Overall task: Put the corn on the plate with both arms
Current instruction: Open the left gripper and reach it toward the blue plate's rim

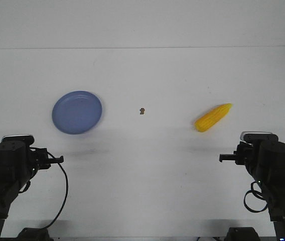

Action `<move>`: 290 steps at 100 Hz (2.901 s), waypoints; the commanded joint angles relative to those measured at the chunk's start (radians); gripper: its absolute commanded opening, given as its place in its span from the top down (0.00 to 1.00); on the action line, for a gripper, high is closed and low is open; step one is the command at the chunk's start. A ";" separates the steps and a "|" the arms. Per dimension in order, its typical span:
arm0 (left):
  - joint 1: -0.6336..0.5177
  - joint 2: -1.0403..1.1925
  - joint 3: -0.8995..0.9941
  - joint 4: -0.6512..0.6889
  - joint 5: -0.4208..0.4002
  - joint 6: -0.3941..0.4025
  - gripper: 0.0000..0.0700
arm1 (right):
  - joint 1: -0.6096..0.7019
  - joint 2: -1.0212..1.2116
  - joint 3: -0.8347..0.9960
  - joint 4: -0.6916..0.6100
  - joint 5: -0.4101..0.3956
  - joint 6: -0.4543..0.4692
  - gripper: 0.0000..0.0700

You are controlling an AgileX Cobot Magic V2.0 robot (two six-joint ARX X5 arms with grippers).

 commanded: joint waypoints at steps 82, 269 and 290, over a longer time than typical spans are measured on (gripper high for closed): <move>0.000 -0.022 0.021 0.058 0.001 -0.029 0.43 | 0.001 -0.011 0.015 0.018 0.000 -0.002 0.37; 0.215 1.138 0.555 0.231 0.099 -0.080 0.33 | 0.001 -0.011 0.015 0.034 0.000 0.024 0.37; 0.216 1.138 0.555 0.220 0.099 -0.076 0.73 | 0.001 -0.011 0.015 0.034 0.000 0.024 0.37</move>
